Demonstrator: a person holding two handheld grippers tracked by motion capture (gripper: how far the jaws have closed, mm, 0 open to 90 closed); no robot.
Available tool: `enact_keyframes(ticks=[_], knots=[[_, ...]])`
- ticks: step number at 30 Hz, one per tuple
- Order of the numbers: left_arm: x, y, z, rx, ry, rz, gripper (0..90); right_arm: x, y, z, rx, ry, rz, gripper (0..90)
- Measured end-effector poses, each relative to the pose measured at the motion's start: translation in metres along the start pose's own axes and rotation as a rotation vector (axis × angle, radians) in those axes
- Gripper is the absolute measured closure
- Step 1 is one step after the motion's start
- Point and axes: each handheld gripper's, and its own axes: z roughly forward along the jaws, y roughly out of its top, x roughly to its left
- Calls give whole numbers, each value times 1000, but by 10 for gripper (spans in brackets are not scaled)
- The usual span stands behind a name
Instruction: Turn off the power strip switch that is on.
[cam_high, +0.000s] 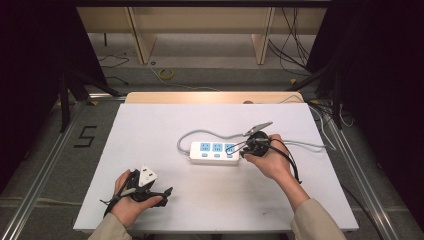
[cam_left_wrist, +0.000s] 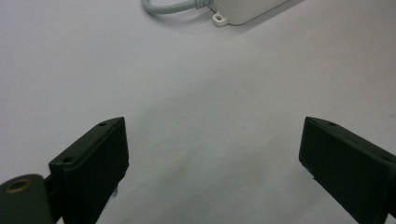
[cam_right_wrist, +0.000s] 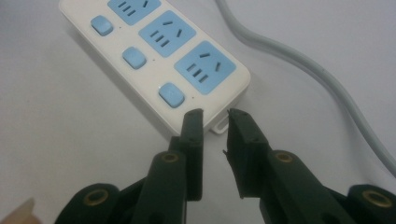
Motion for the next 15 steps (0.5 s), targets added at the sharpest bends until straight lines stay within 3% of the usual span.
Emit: enact_keyframes(ticks=[4,15], knots=[[0,0,0,2,0,0,81,-3,-7,-4,-3,-1,1,723],[1,-1,1,6,-1,-4,82,-23,-37,-14,-21,-8,79,657]])
